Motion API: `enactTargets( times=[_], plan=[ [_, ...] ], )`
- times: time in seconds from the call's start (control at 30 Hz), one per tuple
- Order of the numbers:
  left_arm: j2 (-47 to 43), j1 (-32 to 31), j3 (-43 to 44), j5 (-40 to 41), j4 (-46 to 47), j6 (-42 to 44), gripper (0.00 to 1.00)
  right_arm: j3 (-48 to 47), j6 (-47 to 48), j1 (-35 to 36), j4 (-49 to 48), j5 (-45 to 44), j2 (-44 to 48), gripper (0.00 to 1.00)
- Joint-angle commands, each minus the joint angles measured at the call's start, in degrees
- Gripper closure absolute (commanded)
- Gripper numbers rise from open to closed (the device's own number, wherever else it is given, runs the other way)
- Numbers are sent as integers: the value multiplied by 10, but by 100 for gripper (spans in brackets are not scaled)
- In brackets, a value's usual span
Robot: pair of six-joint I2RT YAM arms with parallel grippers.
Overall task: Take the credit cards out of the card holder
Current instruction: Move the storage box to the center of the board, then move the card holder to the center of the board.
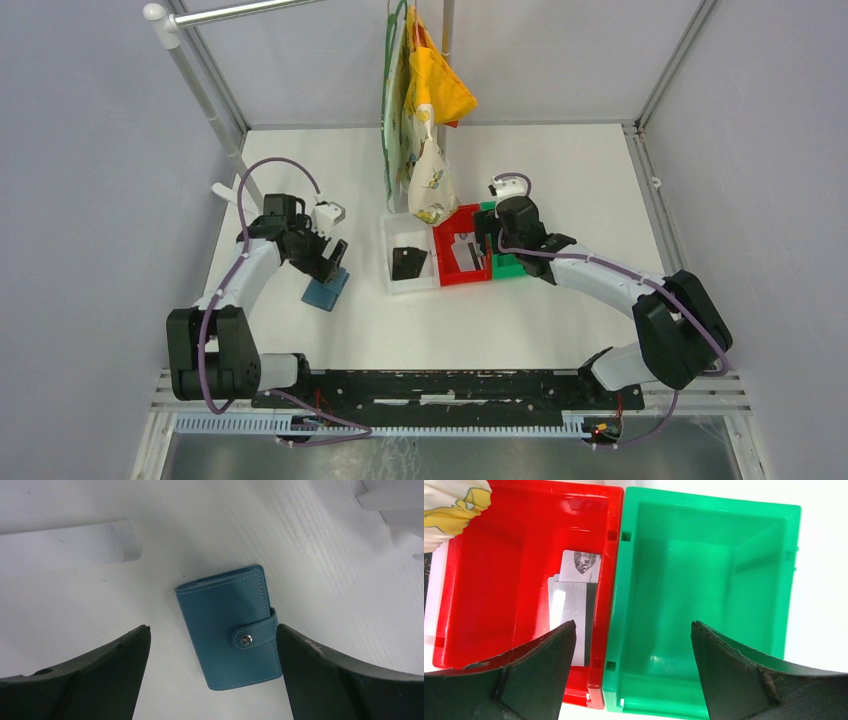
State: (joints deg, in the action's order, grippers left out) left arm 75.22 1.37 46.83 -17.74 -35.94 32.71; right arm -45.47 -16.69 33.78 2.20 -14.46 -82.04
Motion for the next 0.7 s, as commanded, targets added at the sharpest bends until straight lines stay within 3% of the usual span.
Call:
enactTargets(
  times=[0.0,0.27,0.5,0.67],
  plan=[
    [-7,0,5,10,5,27,0,-43,6,7,-4,6,-18,11],
    [4,-40,-24,35,3,44,0,-37,-2,13,-5,8,-26,16],
    [11,-43,-37,20,7,50,0,-28,-30,15,0,-36,-22,41],
    [15,-44,-41,7,7,54,4,-5,-61,15,1,-83,10,51]
  ],
)
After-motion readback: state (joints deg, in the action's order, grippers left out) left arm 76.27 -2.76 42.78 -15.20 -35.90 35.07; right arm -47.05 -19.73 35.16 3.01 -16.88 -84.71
